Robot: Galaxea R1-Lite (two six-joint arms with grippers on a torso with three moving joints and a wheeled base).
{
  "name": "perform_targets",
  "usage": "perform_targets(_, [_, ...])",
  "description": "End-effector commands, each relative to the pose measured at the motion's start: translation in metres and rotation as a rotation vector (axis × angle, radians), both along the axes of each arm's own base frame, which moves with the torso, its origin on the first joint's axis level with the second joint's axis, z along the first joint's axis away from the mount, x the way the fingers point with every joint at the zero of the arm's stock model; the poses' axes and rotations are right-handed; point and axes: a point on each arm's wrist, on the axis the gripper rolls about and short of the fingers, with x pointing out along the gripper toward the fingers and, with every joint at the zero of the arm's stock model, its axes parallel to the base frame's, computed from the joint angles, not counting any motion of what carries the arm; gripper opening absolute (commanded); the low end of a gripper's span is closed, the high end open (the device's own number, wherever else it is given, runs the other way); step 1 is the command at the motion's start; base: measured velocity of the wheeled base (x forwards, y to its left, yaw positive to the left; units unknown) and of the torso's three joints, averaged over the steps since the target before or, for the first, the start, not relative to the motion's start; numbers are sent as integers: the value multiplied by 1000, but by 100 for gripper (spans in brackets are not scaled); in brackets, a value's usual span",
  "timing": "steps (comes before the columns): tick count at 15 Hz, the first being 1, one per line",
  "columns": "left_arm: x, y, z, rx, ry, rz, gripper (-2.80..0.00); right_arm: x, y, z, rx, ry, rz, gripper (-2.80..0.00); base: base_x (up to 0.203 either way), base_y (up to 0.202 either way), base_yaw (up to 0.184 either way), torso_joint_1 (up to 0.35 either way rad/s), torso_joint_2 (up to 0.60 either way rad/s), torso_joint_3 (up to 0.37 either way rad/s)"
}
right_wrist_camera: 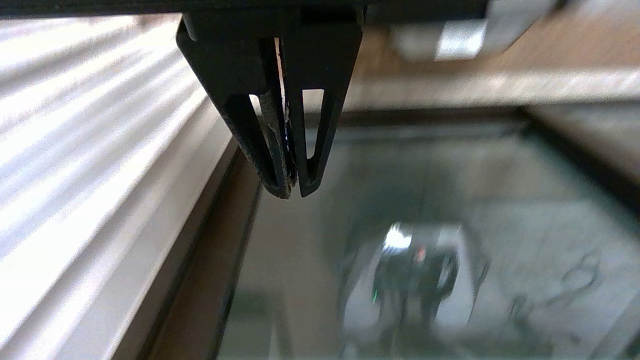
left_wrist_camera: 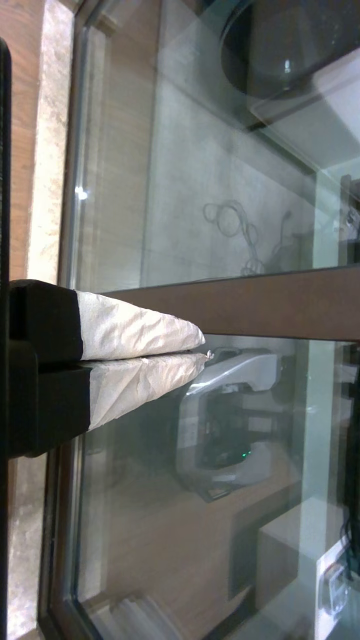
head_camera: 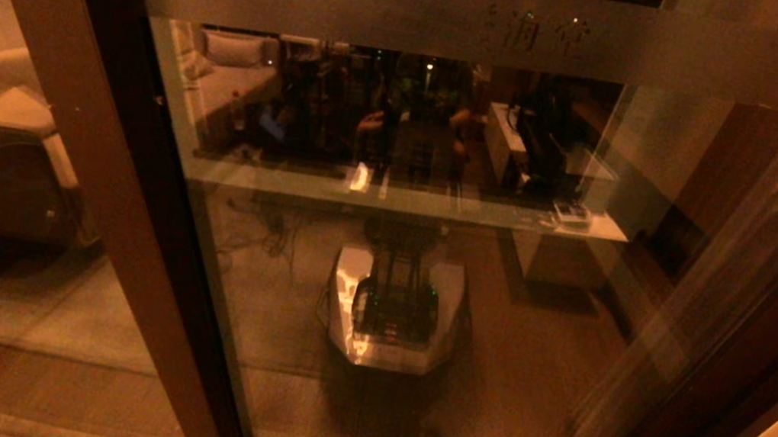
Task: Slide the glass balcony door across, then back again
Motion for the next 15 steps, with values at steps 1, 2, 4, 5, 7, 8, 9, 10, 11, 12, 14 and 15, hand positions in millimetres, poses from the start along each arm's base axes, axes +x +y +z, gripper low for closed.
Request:
perform_targets(1, [0, 0, 0, -1, 0, 1, -280, 25, 0, -14, -41, -102, -8, -280, 0, 0, 0, 0, 0, 0])
perform_targets(2, [0, 0, 0, -1, 0, 1, -280, 35, -1, -27, -83, -105, -9, -280, 0, 0, 0, 0, 0, 0])
perform_targets(4, [0, 0, 0, -2, -1, 1, -280, 49, 0, -39, -146, -225, 0, -280, 0, 0, 0, 0, 0, 0])
perform_targets(5, [0, 0, 0, -1, 2, 0, -280, 50, 0, -38, -176, -270, 6, -280, 0, 0, 0, 0, 0, 0])
perform_targets(7, [0, 0, 0, -1, 0, 1, -280, 52, 1, -46, -157, -227, 66, -280, 0, 0, 0, 0, 0, 0])
perform_targets(8, [0, 0, 0, -2, 0, 0, -280, 51, 1, -50, -129, -185, 63, -280, 0, 0, 0, 0, 0, 0])
perform_targets(9, [0, 0, 0, -1, 0, 0, -280, 51, 1, -50, -95, -183, 58, -280, 0, 0, 0, 0, 0, 0])
perform_targets(10, [0, 0, 0, -1, -1, 1, -280, 52, 1, -50, -81, -187, 55, -280, 0, 0, 0, 0, 0, 0])
perform_targets(11, [0, 0, 0, -2, 0, 1, -280, 52, 1, -50, -81, -188, 55, -280, 0, 0, 0, 0, 0, 0])
perform_targets(12, [0, 0, 0, -1, 0, -1, -280, 52, 1, -50, -84, -189, 57, -280, 0, 0, 0, 0, 0, 0])
perform_targets(14, [0, 0, 0, -1, -1, 1, -280, 52, 1, -50, -95, -189, 58, -280, 0, 0, 0, 0, 0, 0])
perform_targets(15, [0, 0, 0, -1, -1, -1, -280, 52, 1, -49, -90, -189, 56, -280, 0, 0, 0, 0, 0, 0])
